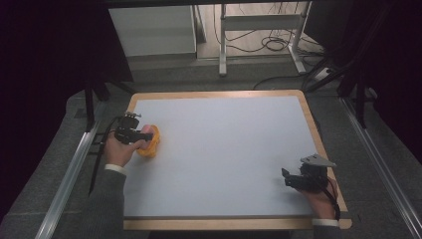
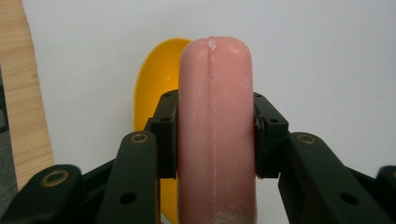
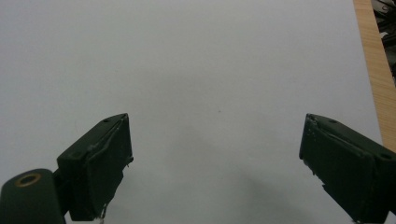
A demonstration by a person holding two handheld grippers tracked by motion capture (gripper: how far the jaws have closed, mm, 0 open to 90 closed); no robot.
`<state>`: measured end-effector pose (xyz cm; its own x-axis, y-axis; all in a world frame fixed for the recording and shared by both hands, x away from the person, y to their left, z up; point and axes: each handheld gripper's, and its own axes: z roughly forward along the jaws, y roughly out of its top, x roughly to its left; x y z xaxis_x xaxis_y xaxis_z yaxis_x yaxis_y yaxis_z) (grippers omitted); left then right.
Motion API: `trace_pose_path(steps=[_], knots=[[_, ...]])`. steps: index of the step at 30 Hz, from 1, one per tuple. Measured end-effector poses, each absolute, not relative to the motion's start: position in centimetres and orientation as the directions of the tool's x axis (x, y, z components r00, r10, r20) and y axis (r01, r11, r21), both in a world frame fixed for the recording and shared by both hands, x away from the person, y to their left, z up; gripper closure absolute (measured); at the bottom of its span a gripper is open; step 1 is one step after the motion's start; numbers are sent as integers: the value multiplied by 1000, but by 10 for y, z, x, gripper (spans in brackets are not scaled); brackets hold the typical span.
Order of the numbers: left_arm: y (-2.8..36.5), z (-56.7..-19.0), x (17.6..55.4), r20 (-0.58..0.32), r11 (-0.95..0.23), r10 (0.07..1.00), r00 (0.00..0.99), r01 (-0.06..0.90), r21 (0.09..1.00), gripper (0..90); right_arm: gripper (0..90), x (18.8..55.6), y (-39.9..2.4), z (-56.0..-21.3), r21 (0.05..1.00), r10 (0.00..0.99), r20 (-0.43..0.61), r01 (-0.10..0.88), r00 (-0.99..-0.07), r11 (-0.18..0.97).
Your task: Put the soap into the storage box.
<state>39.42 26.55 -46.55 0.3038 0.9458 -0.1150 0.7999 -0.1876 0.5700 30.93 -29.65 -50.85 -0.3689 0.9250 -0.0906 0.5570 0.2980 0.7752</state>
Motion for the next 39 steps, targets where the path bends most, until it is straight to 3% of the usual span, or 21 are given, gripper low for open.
trace_pose_path(steps=[21, 23, 29, 39], knots=[[263, -485, 399, -105, -193, 951, 292, 819, 540, 599, 91, 309, -296, -509, 772, 925, -93, 560, -367, 300], [264, -481, 397, -112, -173, 952, 284, 805, 567, 562, 91, 309, -296, -509, 773, 925, -93, 559, -367, 300], [265, -462, 388, -80, -175, 953, 292, 749, 639, 332, 91, 309, -295, -509, 772, 925, -93, 560, -369, 301], [256, -451, 365, -118, -190, 918, 379, 679, 709, 281, 91, 310, -295, -509, 771, 925, -95, 561, -368, 302]])
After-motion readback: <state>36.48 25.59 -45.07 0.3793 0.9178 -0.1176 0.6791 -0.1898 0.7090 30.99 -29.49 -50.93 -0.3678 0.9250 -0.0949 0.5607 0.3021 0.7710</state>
